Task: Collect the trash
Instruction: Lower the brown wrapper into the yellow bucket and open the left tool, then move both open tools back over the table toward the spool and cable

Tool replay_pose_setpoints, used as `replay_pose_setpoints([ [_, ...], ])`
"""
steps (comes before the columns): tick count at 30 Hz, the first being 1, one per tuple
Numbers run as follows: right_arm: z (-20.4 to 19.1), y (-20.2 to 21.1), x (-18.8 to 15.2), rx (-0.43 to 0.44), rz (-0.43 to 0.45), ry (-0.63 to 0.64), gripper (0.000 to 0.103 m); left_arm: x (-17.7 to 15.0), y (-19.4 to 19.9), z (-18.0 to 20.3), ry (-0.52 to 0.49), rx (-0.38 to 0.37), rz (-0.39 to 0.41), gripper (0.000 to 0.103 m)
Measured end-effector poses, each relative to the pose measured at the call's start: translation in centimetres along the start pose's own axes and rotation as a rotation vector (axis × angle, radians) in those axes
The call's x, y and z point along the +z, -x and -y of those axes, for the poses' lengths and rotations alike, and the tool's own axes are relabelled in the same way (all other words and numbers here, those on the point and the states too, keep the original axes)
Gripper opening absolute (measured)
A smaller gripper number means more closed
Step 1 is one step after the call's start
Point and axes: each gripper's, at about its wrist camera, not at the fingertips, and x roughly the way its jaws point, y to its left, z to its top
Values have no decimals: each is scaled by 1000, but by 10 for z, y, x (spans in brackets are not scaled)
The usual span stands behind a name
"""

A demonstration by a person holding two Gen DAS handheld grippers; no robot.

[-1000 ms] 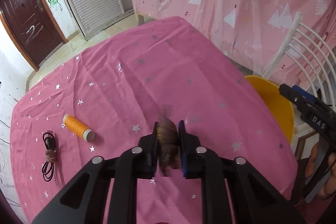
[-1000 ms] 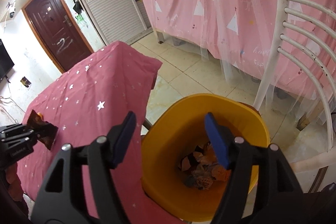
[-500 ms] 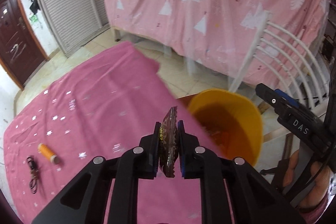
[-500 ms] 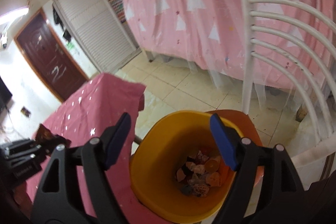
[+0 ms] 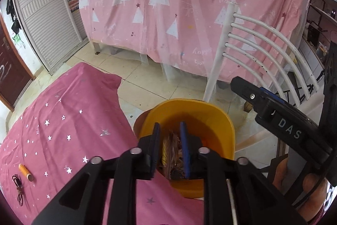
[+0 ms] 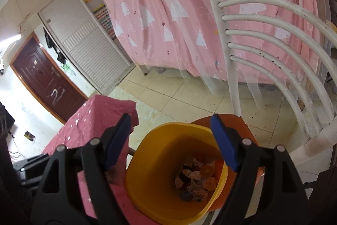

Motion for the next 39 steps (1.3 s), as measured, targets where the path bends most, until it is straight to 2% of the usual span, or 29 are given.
replay_pose_setpoints([
  [2,1,0,1,0,2,-7,75,-1,0,0,3,-4,1,51],
  [3,1,0,1,0,2,-7,75,-2,1,-1,5,-1,3,55],
  [13,-30,-2,-6,26,-6,66,77,-17,15,-34,56,14,7,58],
  [16,-44,-1,-12,34,2,84,77,-24,27,-57,92,30,27,61],
  [22,-82,-3,-29,68,-5,160,77,-43,51,-118,157,133,62,67],
  [26,-106,-11,-40,87,-28,194,77,-56,64,-168,237,180,66,67],
  [35,-177,-18,-62,134,-71,322,77,-88,89,-255,387,240,81,68],
  [39,-203,-21,-69,153,-81,362,77,-102,91,-282,414,264,71,70],
])
